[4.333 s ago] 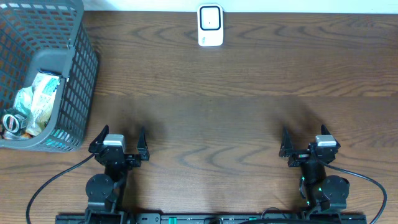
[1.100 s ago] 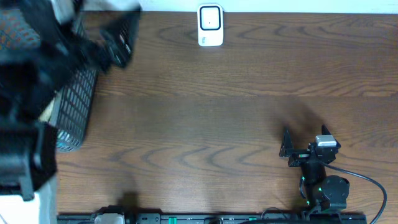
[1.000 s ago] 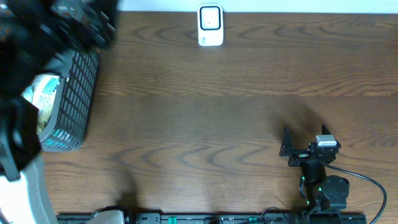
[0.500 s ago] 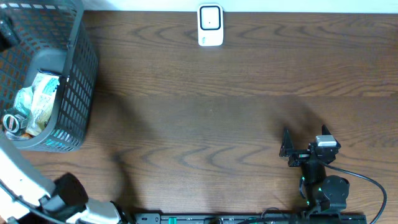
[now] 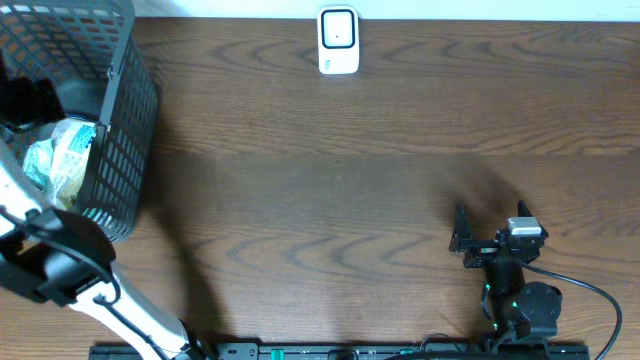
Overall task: Scan the item barcode
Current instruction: 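Reach the left gripper into the grey basket and grasp a white snack bag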
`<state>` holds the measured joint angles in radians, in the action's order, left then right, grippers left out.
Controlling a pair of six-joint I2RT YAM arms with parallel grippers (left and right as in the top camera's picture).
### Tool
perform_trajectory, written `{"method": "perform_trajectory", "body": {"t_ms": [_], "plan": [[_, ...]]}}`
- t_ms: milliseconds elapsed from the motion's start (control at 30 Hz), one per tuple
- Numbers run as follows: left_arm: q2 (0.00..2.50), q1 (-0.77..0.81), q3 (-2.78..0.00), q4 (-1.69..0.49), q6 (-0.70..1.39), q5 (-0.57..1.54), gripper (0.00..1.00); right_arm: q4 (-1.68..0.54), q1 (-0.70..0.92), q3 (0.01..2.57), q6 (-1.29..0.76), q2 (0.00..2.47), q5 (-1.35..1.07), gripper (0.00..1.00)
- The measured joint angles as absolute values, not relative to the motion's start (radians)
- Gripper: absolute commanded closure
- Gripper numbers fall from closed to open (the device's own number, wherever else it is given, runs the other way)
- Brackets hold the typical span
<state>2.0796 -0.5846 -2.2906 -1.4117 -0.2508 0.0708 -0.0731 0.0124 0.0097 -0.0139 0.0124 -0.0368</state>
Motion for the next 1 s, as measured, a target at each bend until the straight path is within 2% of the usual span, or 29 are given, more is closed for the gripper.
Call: {"method": "perform_trajectory", "body": {"t_ms": [267,500,800,1000], "plan": [[2.163,-0.453,-2.225,-1.401,-0.263,-0.112,0.02,-0.073,0.012,0.010,-0.014,0.012,-0.036,0.01],[2.174,-0.453,-2.070,-1.297,-0.267,-0.209,0.02,-0.073,0.012,0.010,-0.014,0.012,-0.037,0.01],[2.174,-0.467,-1.846,-1.073,-0.393,-0.156,0.03,-0.073,0.012,0.010,-0.014,0.012,-0.037,0.01],[2.175,-0.476,-1.790,-0.926,-0.453,-0.156,0.01,-0.073,0.012,0.010,-0.014,0.012,-0.037,0.01]]}}
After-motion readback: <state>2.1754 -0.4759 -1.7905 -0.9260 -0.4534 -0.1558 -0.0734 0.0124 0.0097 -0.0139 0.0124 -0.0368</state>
